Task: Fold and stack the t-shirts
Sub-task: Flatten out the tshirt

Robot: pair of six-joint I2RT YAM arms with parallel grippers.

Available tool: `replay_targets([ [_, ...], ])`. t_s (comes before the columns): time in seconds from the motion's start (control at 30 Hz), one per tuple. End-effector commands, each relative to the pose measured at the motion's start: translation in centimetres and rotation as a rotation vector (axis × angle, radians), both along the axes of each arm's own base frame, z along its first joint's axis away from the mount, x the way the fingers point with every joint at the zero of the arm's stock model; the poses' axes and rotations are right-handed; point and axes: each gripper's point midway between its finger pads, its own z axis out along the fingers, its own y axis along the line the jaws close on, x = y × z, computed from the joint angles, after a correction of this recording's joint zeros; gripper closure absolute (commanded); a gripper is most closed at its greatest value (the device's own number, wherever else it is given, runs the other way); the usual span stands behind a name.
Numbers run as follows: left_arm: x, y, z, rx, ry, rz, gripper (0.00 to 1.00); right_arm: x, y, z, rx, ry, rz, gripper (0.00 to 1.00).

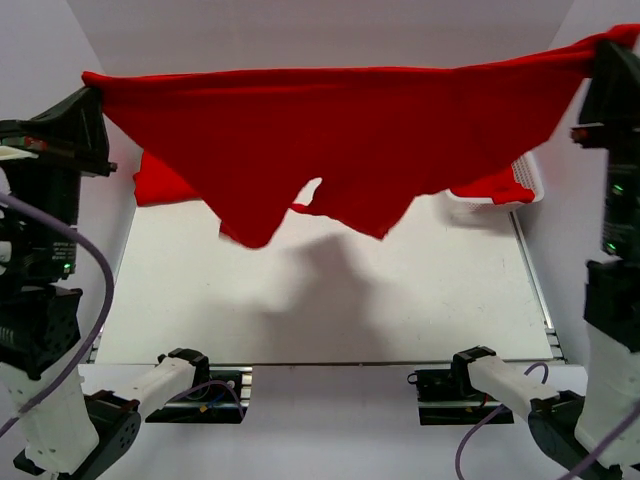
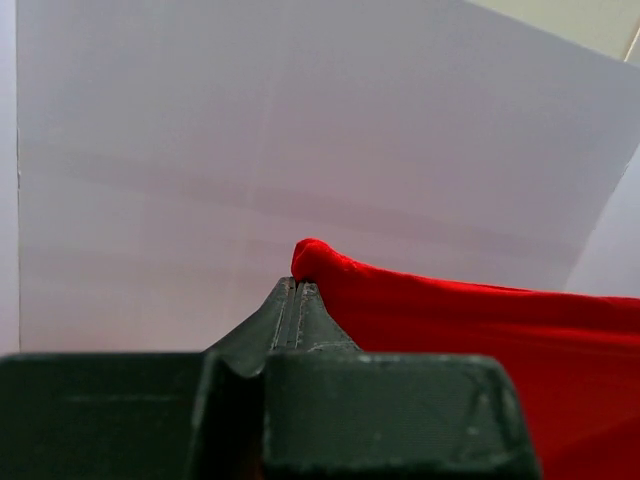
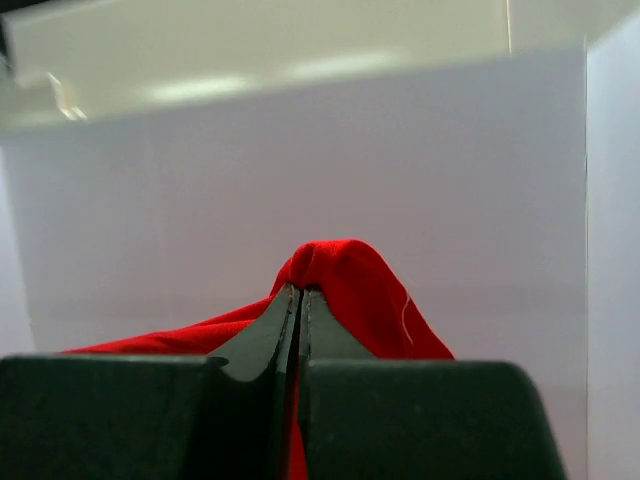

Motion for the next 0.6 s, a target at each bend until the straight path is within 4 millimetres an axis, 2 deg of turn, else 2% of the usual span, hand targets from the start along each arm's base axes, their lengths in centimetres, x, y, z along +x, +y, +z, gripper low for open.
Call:
replay_targets([
  [0.0, -1.6, 1.5, 0.5, -0.008, -0.003, 0.055, 1.00, -4.8, -1.5, 2.8, -0.005, -0.104, -0.028, 1.00],
  [0.03, -2.1, 2.0, 0.6, -0.021, -0.010, 0.071, 1.00, -6.9, -2.1, 4.1, 0.006, -0.155, -0.026, 1.00],
  [0.1, -4.3, 2.9, 1.7, -0.044, -0.057, 0.082, 1.00, -8.5, -2.2, 4.8, -0.022, -0.192, -0.029, 1.00],
  [0.13, -5.2, 3.3, 1.9, -0.054, -0.072, 0.090, 1.00, -10.6, -2.6, 5.7, -0.025, -0.239, -0.025, 1.00],
  [0.2, -6.6, 3.7, 2.4, -0.064, -0.101, 0.089, 1.00, -11.9, -2.6, 6.2, -0.033, -0.273, -0.014, 1.00],
  [0.23, -7.1, 3.9, 2.5, -0.067, -0.110, 0.089, 1.00, -13.4, -3.1, 6.6, -0.028, -0.299, -0.027, 1.00],
  [0.3, -7.9, 3.7, 2.9, -0.061, -0.134, 0.069, 1.00, -13.8, -3.5, 6.6, -0.019, -0.309, -0.038, 1.00],
  [0.37, -7.9, 3.7, 2.9, -0.053, -0.134, 0.074, 1.00, -13.3, -3.5, 6.5, -0.027, -0.301, -0.055, 1.00],
  [0.43, -7.4, 3.7, 2.8, -0.058, -0.133, 0.081, 1.00, -11.6, -3.5, 6.0, -0.026, -0.265, -0.076, 1.00],
  [0.47, -6.1, 3.6, 2.3, -0.058, -0.104, 0.094, 1.00, -10.2, -3.4, 5.6, -0.033, -0.236, -0.097, 1.00],
  [0.5, -4.7, 3.6, 1.2, -0.060, -0.068, 0.115, 1.00, -7.4, -3.0, 4.2, -0.045, -0.174, -0.110, 1.00],
  [0.53, -2.7, 3.2, 0.6, -0.056, -0.039, 0.126, 1.00, -6.5, -3.0, 4.0, -0.044, -0.171, -0.128, 1.00],
  [0.57, -0.9, 3.0, -0.5, -0.050, -0.002, 0.137, 1.00, -5.0, -3.8, 3.2, -0.012, -0.136, -0.183, 1.00],
])
